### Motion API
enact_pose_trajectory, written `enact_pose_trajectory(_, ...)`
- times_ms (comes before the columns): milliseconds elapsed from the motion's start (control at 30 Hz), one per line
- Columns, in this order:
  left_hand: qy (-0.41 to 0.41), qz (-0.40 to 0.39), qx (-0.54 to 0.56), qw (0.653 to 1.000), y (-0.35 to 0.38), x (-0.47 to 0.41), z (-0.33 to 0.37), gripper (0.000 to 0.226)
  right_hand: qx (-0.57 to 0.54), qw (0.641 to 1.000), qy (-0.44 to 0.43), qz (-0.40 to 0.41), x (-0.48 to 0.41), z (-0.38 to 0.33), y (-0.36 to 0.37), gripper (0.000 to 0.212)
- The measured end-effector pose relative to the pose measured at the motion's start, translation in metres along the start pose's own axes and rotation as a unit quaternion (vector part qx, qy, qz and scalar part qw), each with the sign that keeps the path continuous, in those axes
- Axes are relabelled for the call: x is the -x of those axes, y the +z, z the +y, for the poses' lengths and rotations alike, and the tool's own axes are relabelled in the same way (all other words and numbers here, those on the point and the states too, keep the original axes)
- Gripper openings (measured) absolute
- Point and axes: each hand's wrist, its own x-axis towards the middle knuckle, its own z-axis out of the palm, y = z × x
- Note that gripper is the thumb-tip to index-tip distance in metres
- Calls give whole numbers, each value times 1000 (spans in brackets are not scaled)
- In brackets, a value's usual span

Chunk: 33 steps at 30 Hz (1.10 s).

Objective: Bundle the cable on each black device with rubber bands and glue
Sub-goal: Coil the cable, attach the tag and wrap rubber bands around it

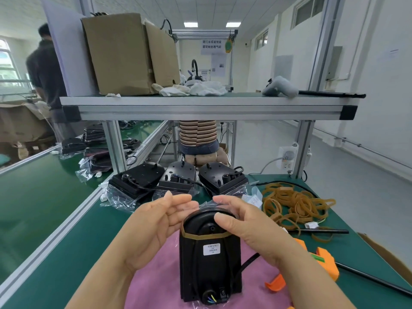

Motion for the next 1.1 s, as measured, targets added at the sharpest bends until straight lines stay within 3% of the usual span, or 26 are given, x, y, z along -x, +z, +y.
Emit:
enact_pose_trajectory(100, 17, -15, -7, 1000, -1, 4, -6, 48, -1, 1000, -10, -1, -1, 3, 3, 42)
enact_pose_trajectory(333, 48, 40, -171, 983, 1, 10, -6, 19, -30, 999, -37, 15, 1, 10, 5, 42)
enact_pose_trajectory(433, -8, 94, -181, 979, -3, 13, -5, 11, -37, 998, -42, 17, 1, 11, 6, 40)
enact_pose_trajectory(533, -61, 82, -150, 983, -3, 14, -2, 6, -47, 998, -43, 16, 1, 10, 7, 41)
enact_pose_trajectory(833, -78, 98, -193, 973, 2, 8, 11, 16, -71, 995, -60, 22, 5, 9, 11, 27)
enact_pose_trajectory(1000, -50, 55, -187, 979, -3, 17, 8, 17, -85, 994, -62, 32, -1, 13, 11, 23)
enact_pose_trajectory(1100, 8, 114, -197, 974, -8, 21, 1, 28, -153, 986, -54, 48, -9, 18, 7, 33)
